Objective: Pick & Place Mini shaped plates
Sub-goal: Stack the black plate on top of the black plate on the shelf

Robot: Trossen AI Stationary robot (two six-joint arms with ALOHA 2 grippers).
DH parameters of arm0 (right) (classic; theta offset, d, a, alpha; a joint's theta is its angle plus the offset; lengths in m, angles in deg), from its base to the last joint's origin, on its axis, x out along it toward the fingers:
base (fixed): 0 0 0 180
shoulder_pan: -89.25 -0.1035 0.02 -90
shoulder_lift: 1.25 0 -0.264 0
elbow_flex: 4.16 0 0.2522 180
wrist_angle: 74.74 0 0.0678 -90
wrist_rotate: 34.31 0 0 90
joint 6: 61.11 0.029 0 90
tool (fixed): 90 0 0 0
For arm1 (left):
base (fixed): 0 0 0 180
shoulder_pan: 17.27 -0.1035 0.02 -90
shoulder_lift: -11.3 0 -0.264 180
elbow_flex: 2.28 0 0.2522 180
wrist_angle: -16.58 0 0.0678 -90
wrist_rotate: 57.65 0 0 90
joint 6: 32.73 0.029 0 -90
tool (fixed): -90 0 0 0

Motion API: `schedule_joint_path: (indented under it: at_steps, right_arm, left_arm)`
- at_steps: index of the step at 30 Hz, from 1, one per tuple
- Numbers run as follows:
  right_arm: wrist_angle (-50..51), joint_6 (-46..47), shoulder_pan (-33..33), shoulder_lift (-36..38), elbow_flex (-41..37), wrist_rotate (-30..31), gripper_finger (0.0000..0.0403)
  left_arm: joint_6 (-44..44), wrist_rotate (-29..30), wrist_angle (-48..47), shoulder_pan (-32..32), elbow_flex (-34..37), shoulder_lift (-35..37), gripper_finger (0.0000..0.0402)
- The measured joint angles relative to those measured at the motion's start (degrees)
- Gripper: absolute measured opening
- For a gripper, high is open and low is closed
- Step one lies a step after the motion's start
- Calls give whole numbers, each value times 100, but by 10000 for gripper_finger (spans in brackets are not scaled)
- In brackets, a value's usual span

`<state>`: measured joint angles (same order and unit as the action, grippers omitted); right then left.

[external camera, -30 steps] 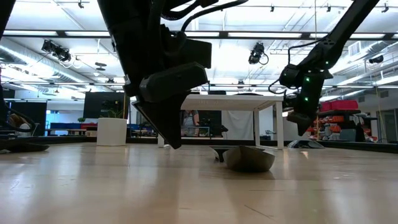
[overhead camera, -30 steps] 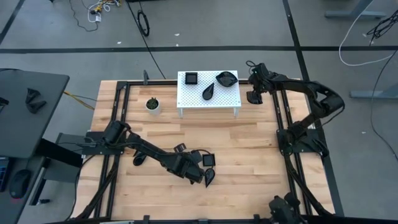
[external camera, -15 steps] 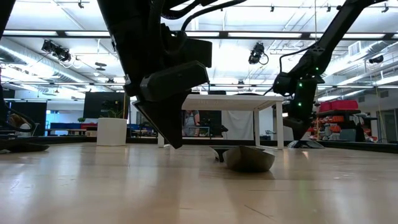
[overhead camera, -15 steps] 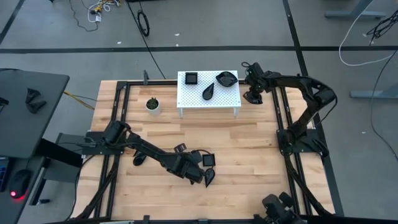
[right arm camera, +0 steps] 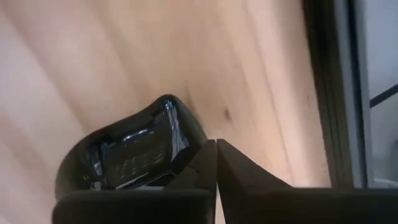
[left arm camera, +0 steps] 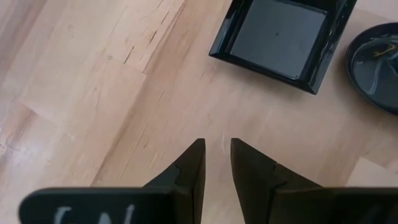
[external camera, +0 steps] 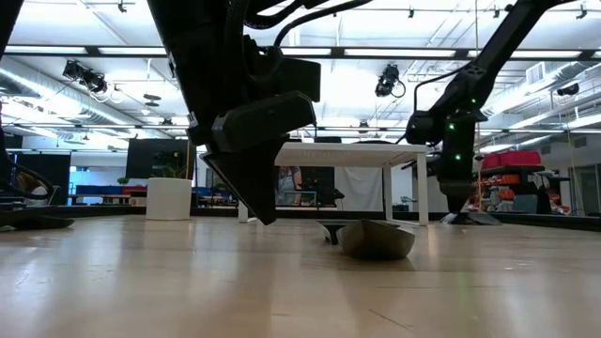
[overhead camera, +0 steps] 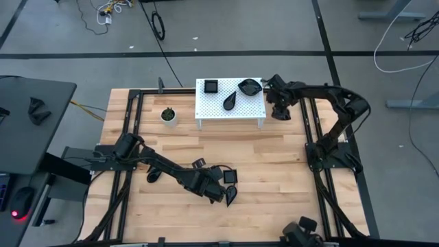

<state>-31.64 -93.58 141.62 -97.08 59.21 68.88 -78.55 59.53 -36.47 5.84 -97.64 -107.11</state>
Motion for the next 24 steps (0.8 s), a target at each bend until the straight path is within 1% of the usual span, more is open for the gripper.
schedule_joint_path:
  at_steps: [6, 10, 13, 20, 24]
  right_arm:
    - [211, -103, -431, -1, -2, 510, 16]
    - [952, 111, -744, 1, -2, 538, 15]
    - [1433, 427, -854, 1, -5, 529, 9]
    - [1770, 1038, -863, 1, -7, 520, 4]
    - [2261, 1609, -907, 6, -7, 511, 5]
  left_arm:
    - [1, 0, 4, 0, 0, 0, 80]
    - [2, 0, 4, 0, -2, 0, 80]
    - [2, 0, 7, 0, -2, 0, 80]
    - [9, 9, 7, 0, -2, 0, 80]
    - [12, 17, 7, 0, -2, 0, 80]
